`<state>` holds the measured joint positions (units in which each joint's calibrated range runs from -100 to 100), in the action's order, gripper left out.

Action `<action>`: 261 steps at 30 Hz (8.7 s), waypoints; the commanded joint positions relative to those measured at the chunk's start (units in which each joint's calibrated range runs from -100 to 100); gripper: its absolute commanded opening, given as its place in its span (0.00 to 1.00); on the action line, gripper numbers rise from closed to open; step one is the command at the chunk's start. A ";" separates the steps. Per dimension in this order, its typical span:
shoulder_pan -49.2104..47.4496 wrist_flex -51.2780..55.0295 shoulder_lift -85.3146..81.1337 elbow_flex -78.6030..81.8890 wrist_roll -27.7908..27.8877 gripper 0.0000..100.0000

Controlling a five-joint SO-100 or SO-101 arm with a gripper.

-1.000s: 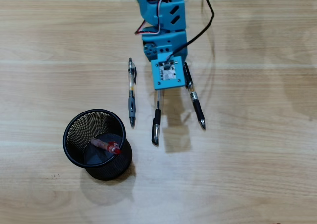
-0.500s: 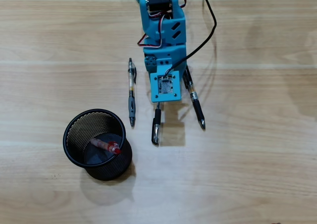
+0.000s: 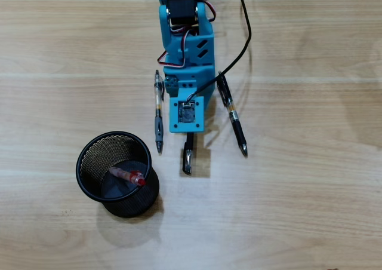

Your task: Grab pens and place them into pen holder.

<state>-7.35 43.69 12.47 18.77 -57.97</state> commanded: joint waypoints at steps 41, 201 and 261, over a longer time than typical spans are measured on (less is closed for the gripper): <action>4.40 -3.44 -23.93 -2.78 5.42 0.02; 13.12 4.23 -1.17 -4.22 14.87 0.17; 11.21 2.07 -47.37 -5.30 14.51 0.02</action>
<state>4.56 51.38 -31.38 13.54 -43.22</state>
